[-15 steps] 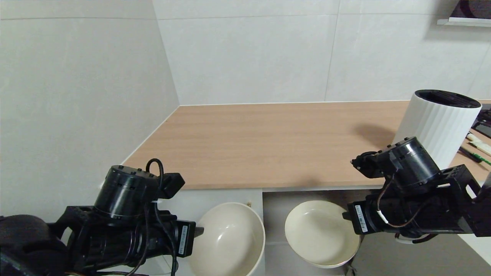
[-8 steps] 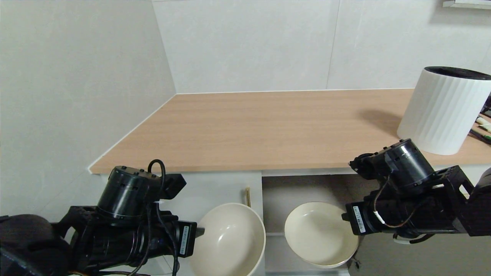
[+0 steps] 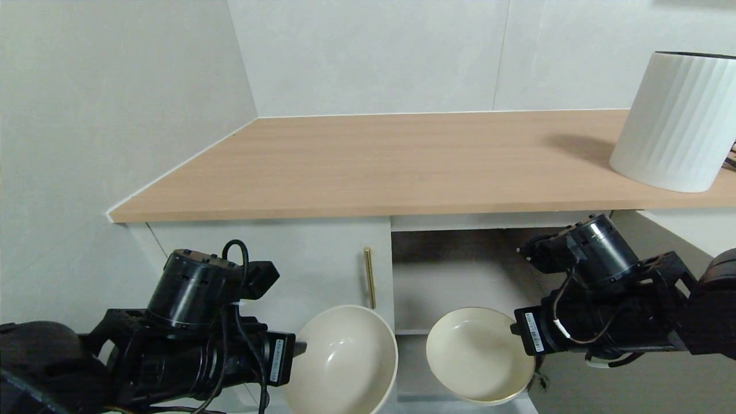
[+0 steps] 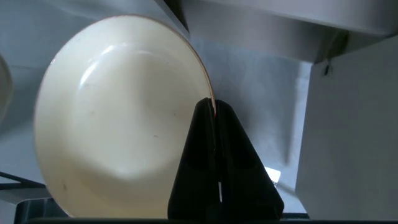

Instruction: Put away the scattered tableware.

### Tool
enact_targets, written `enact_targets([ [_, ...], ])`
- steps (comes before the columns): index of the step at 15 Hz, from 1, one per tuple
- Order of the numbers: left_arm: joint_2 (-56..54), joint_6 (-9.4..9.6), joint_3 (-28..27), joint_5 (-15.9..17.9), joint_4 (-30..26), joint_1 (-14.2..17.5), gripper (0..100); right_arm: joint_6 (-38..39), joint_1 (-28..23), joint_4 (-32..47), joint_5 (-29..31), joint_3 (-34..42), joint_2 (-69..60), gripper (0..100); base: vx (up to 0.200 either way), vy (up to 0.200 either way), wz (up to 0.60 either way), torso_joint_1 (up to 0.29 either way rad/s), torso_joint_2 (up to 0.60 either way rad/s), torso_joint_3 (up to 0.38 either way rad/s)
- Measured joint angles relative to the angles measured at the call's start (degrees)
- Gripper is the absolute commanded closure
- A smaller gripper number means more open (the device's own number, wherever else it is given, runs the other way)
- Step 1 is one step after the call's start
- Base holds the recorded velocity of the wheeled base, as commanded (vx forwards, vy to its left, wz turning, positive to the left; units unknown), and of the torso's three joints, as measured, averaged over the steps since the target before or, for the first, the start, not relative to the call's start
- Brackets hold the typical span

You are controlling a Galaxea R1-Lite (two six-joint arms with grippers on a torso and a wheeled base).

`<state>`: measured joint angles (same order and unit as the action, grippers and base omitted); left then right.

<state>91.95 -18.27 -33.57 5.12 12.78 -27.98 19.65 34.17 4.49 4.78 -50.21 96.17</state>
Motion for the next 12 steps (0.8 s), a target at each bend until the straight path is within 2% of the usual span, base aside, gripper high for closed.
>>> enact_targets([
  [5, 0.02, 0.0, -0.05, 0.0, 0.06, 0.04, 100, 0.02, 0.0, -0.26, -0.02, -0.04, 0.72, 100, 0.0, 0.0, 0.0, -0.082, 0.37, 0.273],
  [12, 0.0, 0.02, -0.1, -0.11, 0.05, 0.04, 100, 0.05, -0.4, -4.22, 0.2, 0.61, 4.52, 100, 0.0, 0.0, 0.0, -0.008, 0.03, 0.015],
])
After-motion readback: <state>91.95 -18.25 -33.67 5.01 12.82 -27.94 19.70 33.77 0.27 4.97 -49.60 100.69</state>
